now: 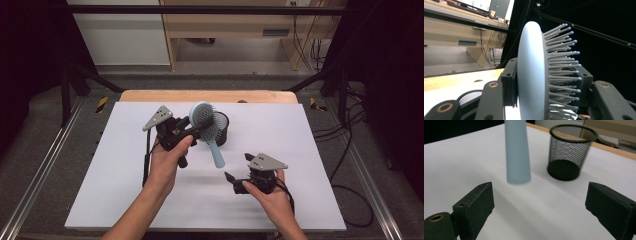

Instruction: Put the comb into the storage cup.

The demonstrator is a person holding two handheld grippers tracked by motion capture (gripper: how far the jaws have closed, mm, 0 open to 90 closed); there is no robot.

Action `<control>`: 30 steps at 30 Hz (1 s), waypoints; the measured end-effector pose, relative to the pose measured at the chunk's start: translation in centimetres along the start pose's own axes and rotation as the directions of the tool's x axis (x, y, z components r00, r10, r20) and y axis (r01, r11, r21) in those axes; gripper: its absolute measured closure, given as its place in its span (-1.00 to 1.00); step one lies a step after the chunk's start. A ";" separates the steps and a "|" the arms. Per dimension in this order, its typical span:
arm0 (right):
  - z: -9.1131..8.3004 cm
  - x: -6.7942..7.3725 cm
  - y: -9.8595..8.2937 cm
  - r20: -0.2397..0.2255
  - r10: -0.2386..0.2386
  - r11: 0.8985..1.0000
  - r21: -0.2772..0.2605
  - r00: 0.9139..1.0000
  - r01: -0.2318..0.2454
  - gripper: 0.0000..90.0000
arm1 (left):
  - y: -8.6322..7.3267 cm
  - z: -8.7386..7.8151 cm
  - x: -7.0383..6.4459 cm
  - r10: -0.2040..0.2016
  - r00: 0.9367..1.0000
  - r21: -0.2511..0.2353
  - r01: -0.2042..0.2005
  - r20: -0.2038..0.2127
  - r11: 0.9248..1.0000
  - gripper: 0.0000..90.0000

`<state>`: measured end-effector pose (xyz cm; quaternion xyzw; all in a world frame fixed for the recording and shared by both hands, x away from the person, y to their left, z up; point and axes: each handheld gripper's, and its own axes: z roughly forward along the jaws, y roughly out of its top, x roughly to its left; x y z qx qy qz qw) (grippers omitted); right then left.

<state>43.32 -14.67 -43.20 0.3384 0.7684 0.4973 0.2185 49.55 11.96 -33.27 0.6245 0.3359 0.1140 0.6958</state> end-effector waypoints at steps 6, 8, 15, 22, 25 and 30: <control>-3.4 -2.1 -1.9 0.110 0.048 0.993 -0.112 0.993 -0.035 -0.86 | 1.7 1.7 -0.6 0.020 1.000 -0.003 -0.020 -0.006 1.000 0.10; -3.9 -2.8 -2.8 0.145 0.098 0.982 -0.175 0.985 -0.072 -0.86 | 2.2 2.5 -0.8 0.031 0.999 -0.004 -0.031 -0.014 1.000 0.10; -4.6 -3.9 -3.6 0.193 0.142 0.969 -0.226 0.971 -0.097 -0.86 | 3.8 4.7 -1.0 0.067 0.997 -0.016 -0.068 -0.028 0.998 0.10; -4.8 -4.2 -3.7 0.210 0.135 0.969 -0.234 0.968 -0.084 -0.86 | 5.5 5.8 -0.4 0.079 0.995 -0.042 -0.081 -0.061 0.996 0.10; -4.8 -4.3 -3.7 0.215 0.139 0.968 -0.235 0.967 -0.087 -0.86 | 6.0 6.0 -0.2 0.084 0.994 -0.055 -0.088 -0.069 0.995 0.10; -4.9 -4.3 -3.8 0.224 0.144 0.968 -0.236 0.964 -0.090 -0.85 | 6.3 6.3 0.4 0.080 0.993 -0.067 -0.087 -0.092 0.994 0.10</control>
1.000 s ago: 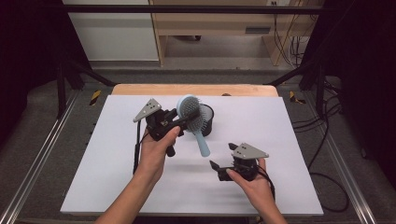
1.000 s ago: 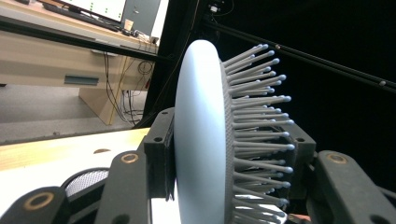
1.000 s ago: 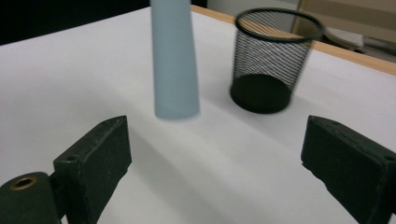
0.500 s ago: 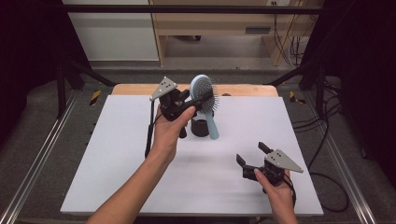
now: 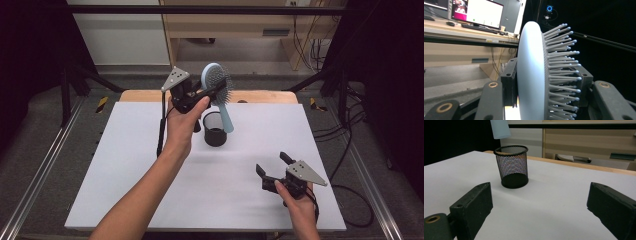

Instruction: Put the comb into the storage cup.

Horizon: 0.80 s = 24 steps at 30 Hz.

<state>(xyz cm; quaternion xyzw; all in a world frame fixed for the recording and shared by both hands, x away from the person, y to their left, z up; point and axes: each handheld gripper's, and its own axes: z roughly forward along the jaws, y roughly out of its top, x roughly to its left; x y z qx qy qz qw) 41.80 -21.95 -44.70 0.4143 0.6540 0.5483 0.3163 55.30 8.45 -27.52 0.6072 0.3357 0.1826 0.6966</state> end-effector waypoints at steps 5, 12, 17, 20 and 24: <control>-0.1 -0.1 0.1 0.007 -0.006 1.000 -0.005 1.000 0.006 -0.85 | -0.1 0.1 0.8 0.011 0.999 -0.010 -0.011 -0.045 1.000 0.10; -0.3 -0.9 0.1 0.027 0.011 1.000 -0.009 1.000 -0.011 -0.85 | -0.5 0.4 1.6 0.011 0.997 -0.012 -0.012 -0.073 1.000 0.10; -0.3 -0.9 0.1 0.027 0.007 1.000 -0.009 1.000 -0.007 -0.85 | -0.6 0.6 1.8 0.010 0.997 -0.020 -0.012 -0.081 1.000 0.10; -0.3 -0.9 0.1 0.025 0.002 1.000 -0.008 1.000 -0.002 -0.85 | -0.6 0.6 1.9 0.011 0.997 -0.029 -0.013 -0.081 0.999 0.10; -0.3 -1.0 0.1 0.025 0.004 1.000 -0.008 1.000 -0.003 -0.85 | -0.5 0.5 2.1 0.014 0.996 -0.030 -0.017 -0.088 0.999 0.10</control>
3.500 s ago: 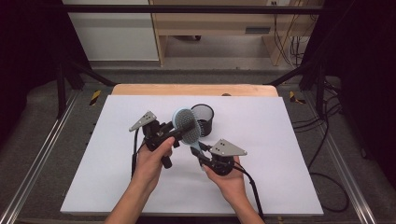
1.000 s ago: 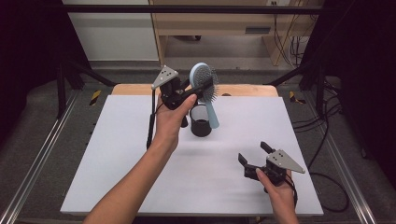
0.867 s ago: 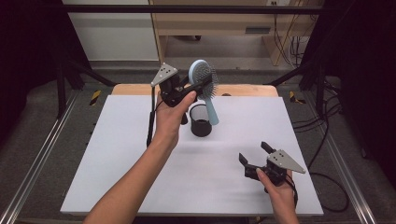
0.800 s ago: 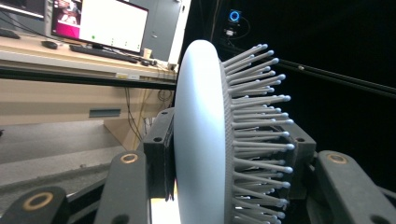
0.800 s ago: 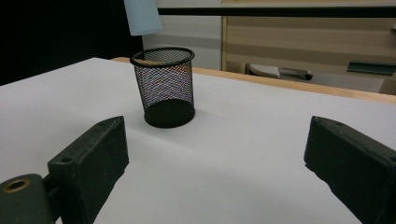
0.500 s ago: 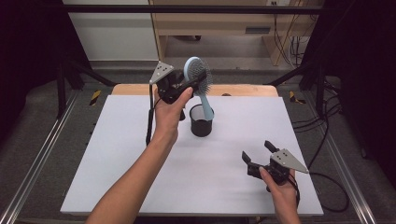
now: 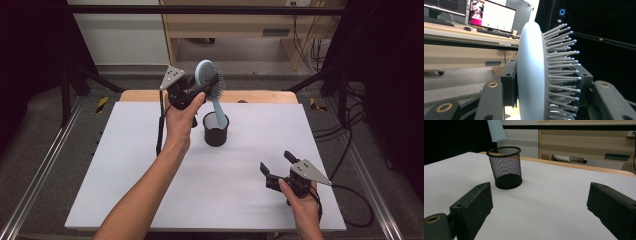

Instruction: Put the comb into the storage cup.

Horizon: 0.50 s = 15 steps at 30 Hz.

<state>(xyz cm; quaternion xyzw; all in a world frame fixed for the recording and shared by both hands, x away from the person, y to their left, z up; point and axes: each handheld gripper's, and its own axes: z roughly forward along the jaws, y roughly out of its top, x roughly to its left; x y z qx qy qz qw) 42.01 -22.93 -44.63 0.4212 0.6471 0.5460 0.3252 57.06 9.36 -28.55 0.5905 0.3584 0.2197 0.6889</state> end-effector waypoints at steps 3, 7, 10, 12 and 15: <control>0.0 0.0 0.0 0.001 -0.001 1.000 0.000 1.000 0.001 -0.85 | 0.0 0.0 0.2 0.001 1.000 0.001 -0.001 -0.007 1.000 0.10; 0.0 0.1 0.0 0.003 -0.002 1.000 0.002 1.000 0.002 -0.86 | 0.0 -0.1 0.5 -0.002 1.000 -0.005 0.002 -0.013 1.000 0.10; 0.0 0.0 0.0 0.005 -0.003 1.000 0.003 1.000 0.003 -0.86 | -0.1 0.0 0.7 -0.002 1.000 -0.002 0.002 -0.020 1.000 0.09; 0.0 0.0 -0.1 0.005 -0.006 1.000 0.006 1.000 0.005 -0.86 | -0.2 0.0 0.8 -0.001 1.000 -0.001 0.001 -0.024 1.000 0.09; 0.0 0.1 -0.1 0.004 -0.008 1.000 0.008 1.000 0.008 -0.86 | -0.5 0.0 0.8 -0.005 1.000 0.000 0.005 -0.025 1.000 0.09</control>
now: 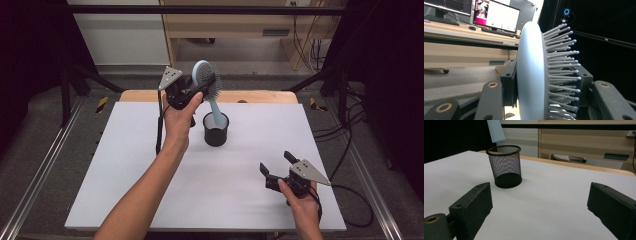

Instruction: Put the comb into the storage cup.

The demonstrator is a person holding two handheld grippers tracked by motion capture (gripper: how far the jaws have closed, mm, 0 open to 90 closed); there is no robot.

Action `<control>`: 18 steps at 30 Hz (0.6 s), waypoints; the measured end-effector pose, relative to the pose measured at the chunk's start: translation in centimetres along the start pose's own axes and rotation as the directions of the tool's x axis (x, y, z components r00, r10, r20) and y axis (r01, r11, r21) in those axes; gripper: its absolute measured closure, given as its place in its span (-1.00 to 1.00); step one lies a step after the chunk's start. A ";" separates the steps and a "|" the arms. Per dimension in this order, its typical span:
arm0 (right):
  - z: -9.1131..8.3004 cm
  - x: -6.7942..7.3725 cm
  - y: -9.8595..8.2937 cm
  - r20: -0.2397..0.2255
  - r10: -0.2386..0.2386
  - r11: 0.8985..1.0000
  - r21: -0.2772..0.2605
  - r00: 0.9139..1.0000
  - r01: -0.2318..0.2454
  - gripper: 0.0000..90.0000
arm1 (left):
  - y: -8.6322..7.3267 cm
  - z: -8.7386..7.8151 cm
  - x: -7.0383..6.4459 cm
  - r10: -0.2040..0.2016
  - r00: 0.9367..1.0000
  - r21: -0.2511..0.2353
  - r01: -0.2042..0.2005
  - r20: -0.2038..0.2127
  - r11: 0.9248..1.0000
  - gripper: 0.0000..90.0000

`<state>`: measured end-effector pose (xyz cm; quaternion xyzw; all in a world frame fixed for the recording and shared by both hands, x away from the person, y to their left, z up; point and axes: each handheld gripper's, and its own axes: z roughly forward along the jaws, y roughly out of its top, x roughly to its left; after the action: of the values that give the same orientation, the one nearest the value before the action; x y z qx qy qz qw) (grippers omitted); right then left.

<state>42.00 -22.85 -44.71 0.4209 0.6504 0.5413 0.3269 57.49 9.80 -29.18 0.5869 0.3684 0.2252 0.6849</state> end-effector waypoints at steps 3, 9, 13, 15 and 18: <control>0.0 0.0 0.0 -0.001 -0.003 1.000 -0.001 1.000 0.003 -0.86 | -0.1 0.0 -0.1 0.012 1.000 0.005 -0.012 -0.002 1.000 0.09; 0.0 0.0 0.0 0.001 -0.001 1.000 -0.002 1.000 0.001 -0.86 | -0.1 0.1 0.1 0.015 1.000 0.006 -0.015 -0.011 1.000 0.09; -0.1 0.1 0.0 -0.001 -0.002 1.000 0.000 1.000 0.002 -0.86 | -0.2 0.1 0.3 0.015 1.000 0.007 -0.015 -0.017 1.000 0.09; -0.1 0.1 0.0 -0.001 -0.001 1.000 -0.001 1.000 0.001 -0.86 | -0.3 0.1 0.3 0.017 1.000 0.009 -0.016 -0.019 1.000 0.09; -0.1 0.0 0.0 -0.003 0.003 1.000 -0.001 1.000 -0.003 -0.86 | -0.4 0.1 0.4 0.016 1.000 0.010 -0.016 -0.021 1.000 0.09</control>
<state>41.92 -22.85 -44.72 0.4209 0.6499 0.5427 0.3255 57.78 9.94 -29.65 0.5909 0.3720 0.2348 0.6763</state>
